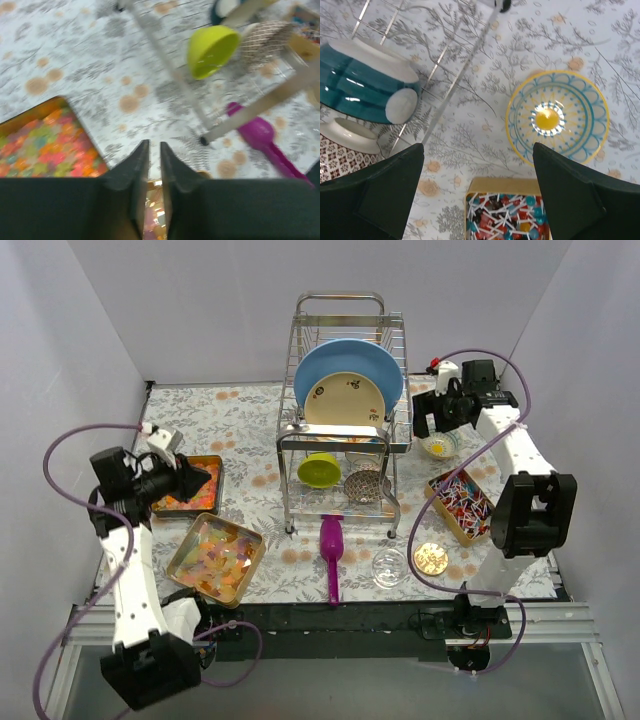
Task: Pack the candies
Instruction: Move the storage box to the center of the board, then move the distractor to the center of the board.
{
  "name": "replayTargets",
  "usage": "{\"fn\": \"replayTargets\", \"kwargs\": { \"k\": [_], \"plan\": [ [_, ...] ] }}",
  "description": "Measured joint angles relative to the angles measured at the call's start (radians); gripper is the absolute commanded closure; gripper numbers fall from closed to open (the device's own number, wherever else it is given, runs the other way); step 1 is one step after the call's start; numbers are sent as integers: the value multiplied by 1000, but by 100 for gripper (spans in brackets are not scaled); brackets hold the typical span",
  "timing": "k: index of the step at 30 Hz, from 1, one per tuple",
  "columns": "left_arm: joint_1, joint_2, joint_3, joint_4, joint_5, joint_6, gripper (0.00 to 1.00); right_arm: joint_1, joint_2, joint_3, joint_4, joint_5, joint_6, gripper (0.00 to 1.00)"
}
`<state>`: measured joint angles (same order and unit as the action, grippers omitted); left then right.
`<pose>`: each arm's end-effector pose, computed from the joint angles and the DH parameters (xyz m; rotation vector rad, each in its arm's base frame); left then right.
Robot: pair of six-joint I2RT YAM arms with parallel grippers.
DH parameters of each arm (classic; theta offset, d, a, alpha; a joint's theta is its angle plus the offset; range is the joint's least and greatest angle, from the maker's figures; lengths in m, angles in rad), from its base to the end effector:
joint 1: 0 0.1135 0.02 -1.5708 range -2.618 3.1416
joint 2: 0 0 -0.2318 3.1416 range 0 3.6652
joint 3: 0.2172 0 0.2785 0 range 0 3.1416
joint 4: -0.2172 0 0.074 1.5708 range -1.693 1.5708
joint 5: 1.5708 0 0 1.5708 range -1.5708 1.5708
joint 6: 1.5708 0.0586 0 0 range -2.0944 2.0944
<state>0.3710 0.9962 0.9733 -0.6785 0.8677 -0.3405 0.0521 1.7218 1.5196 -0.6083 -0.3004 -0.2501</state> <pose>0.2518 0.0500 0.2896 -0.3070 2.1195 -0.9551 0.4214 0.0393 0.2527 -0.4933 2.2978 0.2606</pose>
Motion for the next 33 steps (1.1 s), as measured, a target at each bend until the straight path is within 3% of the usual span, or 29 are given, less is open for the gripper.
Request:
{"fn": "replayTargets", "kwargs": {
  "k": [3, 8, 15, 20, 23, 27, 30, 33],
  "plan": [
    [-2, -163, -118, 46, 178, 66, 100, 0, 62, 36, 55, -66, 6, 7],
    [-2, -254, -158, 40, 338, 150, 100, 13, 172, 77, 193, -131, 15, 7],
    [-2, -255, -61, -215, 472, 360, 100, 51, 348, 189, 334, -145, 41, 8],
    [-2, -362, -50, -341, 552, 453, 100, 70, 482, 332, 412, -146, 89, 8],
    [-4, -409, -50, -330, 587, 453, 100, 74, 529, 394, 456, -127, 118, 9],
    [-4, -361, -42, -294, 602, 442, 100, 74, 554, 430, 493, -79, 153, 9],
    [-21, -257, -24, -169, 589, 330, 100, 74, 569, 445, 507, -60, 176, 9],
    [-126, -126, 27, -18, 476, 185, 100, 77, 576, 448, 507, -52, 194, 9]
  ]
}}
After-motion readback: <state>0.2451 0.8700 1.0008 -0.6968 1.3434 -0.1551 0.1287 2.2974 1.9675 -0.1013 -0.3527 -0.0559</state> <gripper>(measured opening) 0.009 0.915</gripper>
